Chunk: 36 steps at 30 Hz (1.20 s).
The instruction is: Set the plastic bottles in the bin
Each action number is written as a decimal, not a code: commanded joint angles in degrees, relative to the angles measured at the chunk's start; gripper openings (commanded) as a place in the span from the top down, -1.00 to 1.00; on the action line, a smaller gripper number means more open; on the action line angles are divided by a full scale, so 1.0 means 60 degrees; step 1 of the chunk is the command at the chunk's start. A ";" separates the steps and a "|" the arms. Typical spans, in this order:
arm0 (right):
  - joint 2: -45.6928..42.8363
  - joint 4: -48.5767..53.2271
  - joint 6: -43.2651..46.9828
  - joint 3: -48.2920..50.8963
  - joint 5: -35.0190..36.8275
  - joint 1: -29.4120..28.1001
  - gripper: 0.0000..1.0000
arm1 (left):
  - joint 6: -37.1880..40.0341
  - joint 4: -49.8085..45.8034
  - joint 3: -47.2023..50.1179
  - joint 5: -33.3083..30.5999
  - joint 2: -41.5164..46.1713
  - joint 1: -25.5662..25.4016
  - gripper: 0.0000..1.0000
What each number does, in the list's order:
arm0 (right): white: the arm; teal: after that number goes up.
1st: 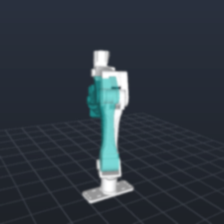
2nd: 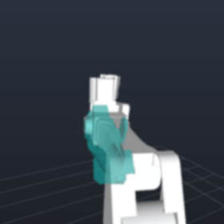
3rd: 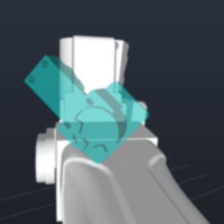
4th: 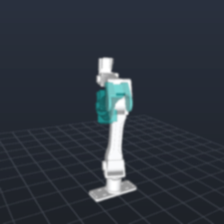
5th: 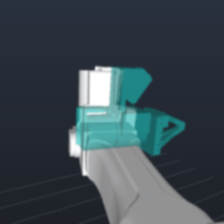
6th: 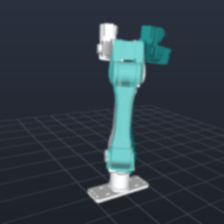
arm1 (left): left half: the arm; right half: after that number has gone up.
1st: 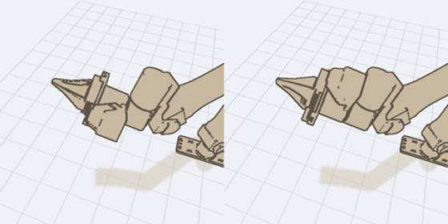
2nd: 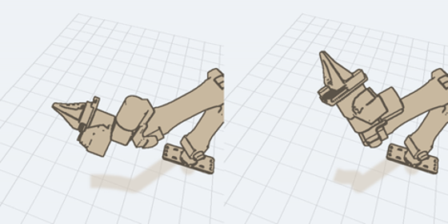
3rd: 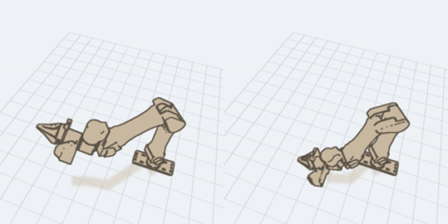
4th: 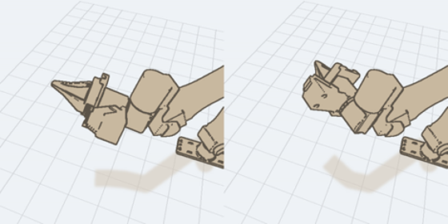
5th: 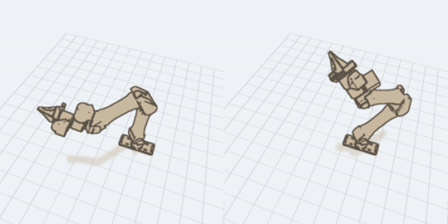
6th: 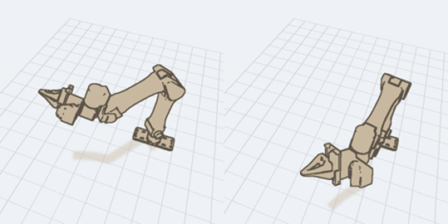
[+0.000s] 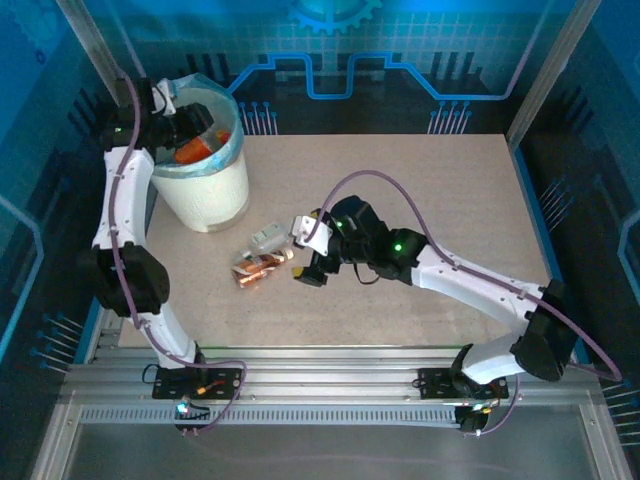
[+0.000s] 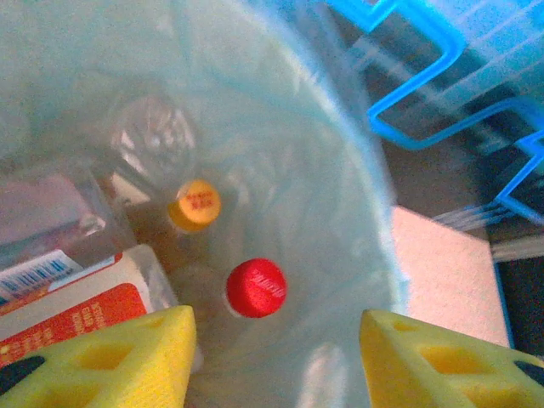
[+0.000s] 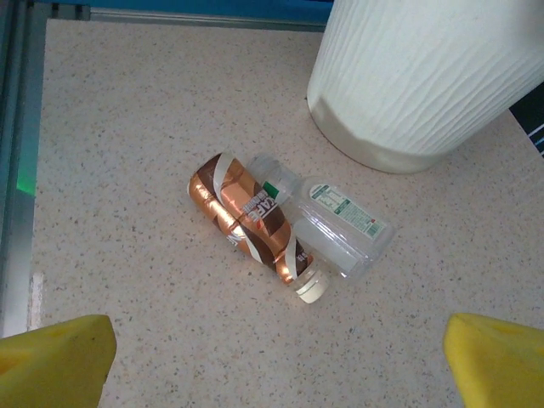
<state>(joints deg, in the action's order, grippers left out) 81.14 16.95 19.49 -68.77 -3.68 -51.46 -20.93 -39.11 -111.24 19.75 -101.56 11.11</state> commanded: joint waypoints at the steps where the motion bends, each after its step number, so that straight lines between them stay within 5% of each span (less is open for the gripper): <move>1: 0.0755 0.0840 -0.1483 -0.1188 0.0880 -0.0046 -1.00 | -0.0365 0.0585 0.0030 -0.0042 0.1978 0.0043 -0.13; 6: 0.2456 0.2425 -0.1151 -0.2963 0.0004 0.0152 -1.00 | 0.0100 0.1430 0.2801 -0.0272 0.4685 -0.0046 -0.17; 12: 0.3295 0.0516 0.1072 -0.2240 -0.1010 0.0098 -0.69 | 0.0441 0.1706 0.6599 -0.0380 0.8108 -0.0215 -0.18; 19: 0.4901 0.0185 0.2590 -0.2866 -0.1782 0.0052 -0.66 | -0.0223 0.0659 0.9191 -0.0270 1.0828 -0.0285 -0.18; 36: 0.7396 0.0027 0.3986 -0.3716 -0.1439 0.0067 -0.47 | -0.0409 -0.0198 1.0225 -0.0640 1.1931 -0.0285 -0.22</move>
<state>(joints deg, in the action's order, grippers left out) 122.61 16.97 41.67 -89.60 -12.23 -50.89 -22.39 -39.44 -50.85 17.23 -31.29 9.63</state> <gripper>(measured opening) 0.736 0.606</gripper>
